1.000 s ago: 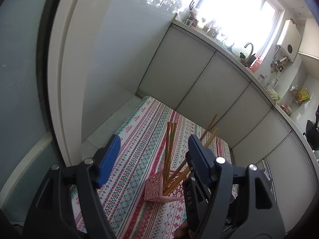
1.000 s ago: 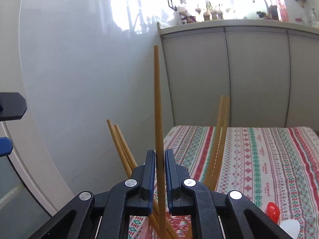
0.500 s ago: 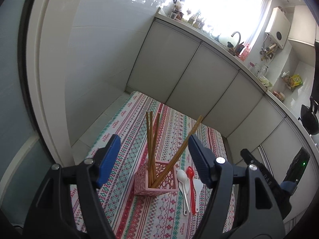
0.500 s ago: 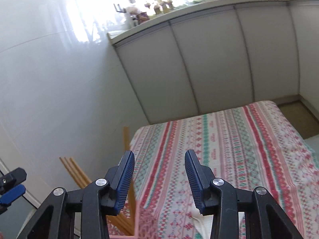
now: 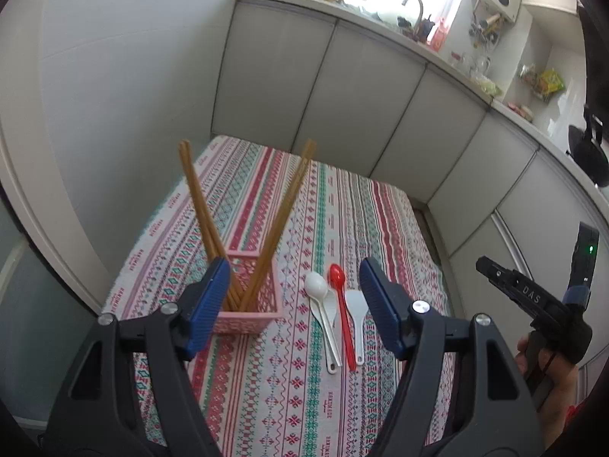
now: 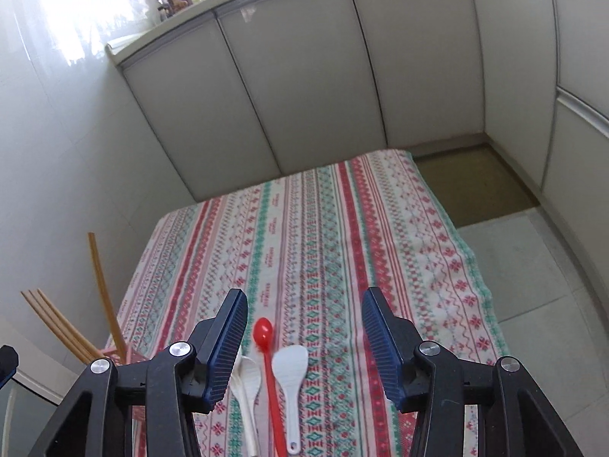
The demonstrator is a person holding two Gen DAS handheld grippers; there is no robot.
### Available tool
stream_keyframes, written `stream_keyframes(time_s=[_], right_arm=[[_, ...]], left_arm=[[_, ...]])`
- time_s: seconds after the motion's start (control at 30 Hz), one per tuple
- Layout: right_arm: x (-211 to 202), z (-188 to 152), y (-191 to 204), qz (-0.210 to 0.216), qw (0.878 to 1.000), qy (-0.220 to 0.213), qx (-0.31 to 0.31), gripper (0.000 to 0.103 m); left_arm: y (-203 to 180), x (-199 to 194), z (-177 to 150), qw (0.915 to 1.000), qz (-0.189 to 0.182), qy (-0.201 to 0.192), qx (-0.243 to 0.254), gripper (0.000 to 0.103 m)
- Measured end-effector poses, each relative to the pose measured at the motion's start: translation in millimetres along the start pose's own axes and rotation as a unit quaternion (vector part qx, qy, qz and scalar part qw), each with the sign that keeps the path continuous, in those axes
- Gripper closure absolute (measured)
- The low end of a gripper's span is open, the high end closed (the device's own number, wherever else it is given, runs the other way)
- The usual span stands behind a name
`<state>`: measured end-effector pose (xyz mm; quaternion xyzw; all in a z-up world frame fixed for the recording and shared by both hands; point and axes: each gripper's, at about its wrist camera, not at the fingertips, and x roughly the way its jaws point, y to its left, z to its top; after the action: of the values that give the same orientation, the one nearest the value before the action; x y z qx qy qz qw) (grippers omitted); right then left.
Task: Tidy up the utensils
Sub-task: 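Grasp the white spoon with the left gripper while the right grasps the red spoon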
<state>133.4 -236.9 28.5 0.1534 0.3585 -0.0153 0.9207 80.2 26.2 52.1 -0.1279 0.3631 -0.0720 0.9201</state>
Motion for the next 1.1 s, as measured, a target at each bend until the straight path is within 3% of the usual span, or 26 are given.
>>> stream_keyframes(time_s=[0.17,0.37,0.5,0.57,0.9,1.1], right_arm=[[16,-6,-12,-0.017,0.999,0.05,0.005,0.048],[32,-13,-30,-0.03,0.995,0.09,0.01,0.048],[40,-12,-43,-0.025,0.994,0.106,0.028,0.048],[44,-11,-45,-0.02,0.993,0.109,0.029,0.048],[62,-10,-48,-0.008,0.991,0.126,0.037,0.048],[60,-10,-51,-0.01,0.991,0.128,0.035,0.048]], left_arm=[[-33,57,-22,0.9963,0.007,0.086,-0.002,0.031],[-50,126,-35,0.9888,0.068,0.132,-0.014,0.031],[-50,161,-33,0.9839,0.109,0.141,-0.007,0.031],[-56,170,-30,0.9828,0.139,0.121,0.011,0.029],[-83,202,-40,0.9739,0.182,0.118,0.068,0.028],[-62,235,-35,0.9682,0.196,0.155,0.011,0.028]])
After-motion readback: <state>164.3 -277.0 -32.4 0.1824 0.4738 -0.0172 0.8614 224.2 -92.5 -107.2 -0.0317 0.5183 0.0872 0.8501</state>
